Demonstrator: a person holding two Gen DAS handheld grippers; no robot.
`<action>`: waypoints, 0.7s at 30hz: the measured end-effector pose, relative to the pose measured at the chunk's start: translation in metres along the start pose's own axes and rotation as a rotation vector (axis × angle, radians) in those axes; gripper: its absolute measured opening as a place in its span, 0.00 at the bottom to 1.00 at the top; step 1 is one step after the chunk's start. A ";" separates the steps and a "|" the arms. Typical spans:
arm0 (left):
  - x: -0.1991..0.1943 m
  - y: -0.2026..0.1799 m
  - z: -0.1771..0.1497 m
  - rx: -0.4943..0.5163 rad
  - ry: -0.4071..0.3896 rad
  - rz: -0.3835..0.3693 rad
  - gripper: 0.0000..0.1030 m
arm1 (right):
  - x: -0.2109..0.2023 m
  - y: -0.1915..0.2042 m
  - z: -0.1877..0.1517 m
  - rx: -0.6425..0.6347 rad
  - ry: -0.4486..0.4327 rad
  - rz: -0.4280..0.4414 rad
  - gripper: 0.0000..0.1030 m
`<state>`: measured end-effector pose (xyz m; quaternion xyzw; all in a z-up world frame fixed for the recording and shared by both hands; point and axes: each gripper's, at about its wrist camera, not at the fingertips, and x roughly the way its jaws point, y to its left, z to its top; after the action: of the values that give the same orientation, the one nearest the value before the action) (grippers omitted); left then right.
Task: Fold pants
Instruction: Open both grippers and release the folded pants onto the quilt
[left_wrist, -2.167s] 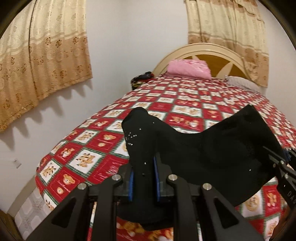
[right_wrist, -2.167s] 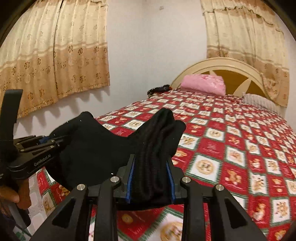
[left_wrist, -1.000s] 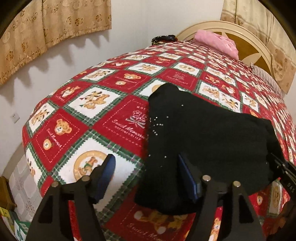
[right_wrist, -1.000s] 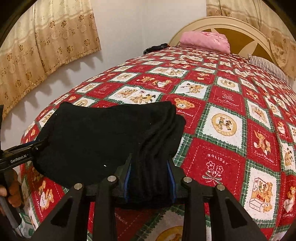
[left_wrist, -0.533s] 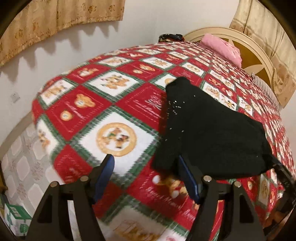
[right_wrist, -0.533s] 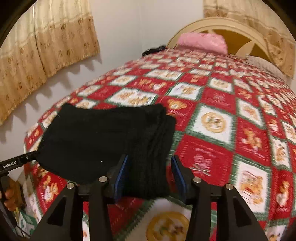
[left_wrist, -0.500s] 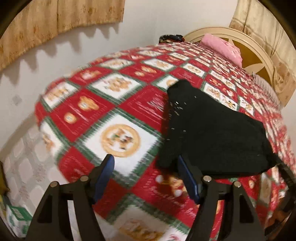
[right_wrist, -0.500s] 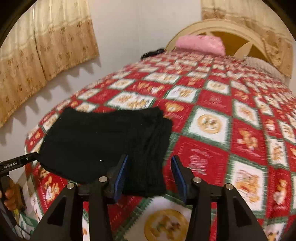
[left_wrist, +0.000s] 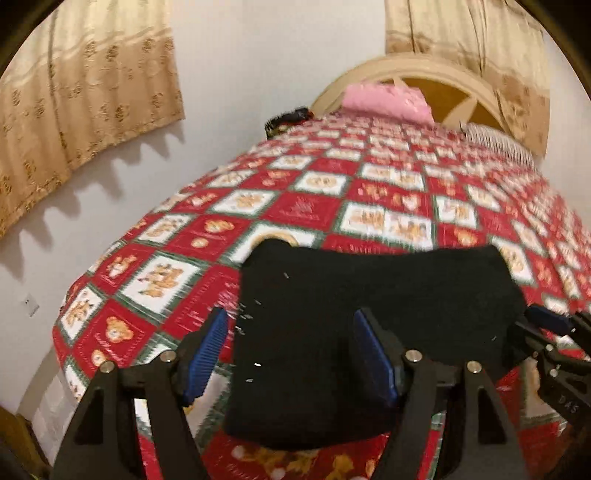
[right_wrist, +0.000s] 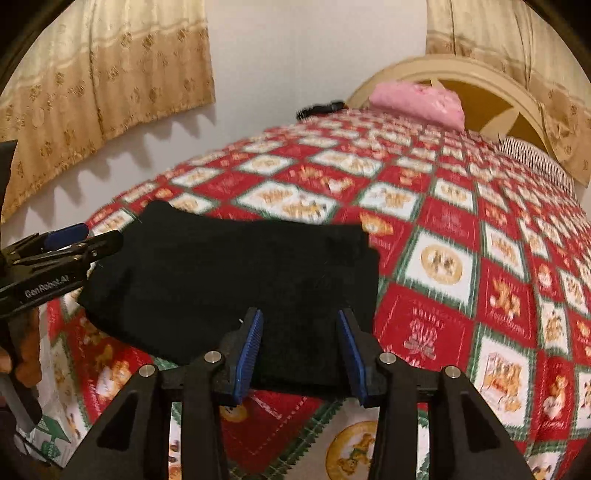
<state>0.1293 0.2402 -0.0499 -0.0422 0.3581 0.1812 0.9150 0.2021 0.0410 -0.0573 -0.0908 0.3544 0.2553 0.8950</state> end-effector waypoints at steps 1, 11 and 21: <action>0.007 -0.002 -0.003 0.006 0.019 0.002 0.72 | 0.003 -0.002 -0.002 0.004 0.011 -0.001 0.43; 0.010 0.008 -0.034 -0.056 0.071 0.010 0.85 | 0.009 0.008 -0.012 -0.055 0.013 -0.055 0.43; 0.019 0.017 -0.037 -0.142 0.079 0.032 1.00 | 0.006 0.015 -0.014 -0.063 0.017 -0.080 0.49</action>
<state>0.1119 0.2540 -0.0889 -0.1085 0.3806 0.2189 0.8919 0.1902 0.0513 -0.0712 -0.1351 0.3497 0.2297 0.8982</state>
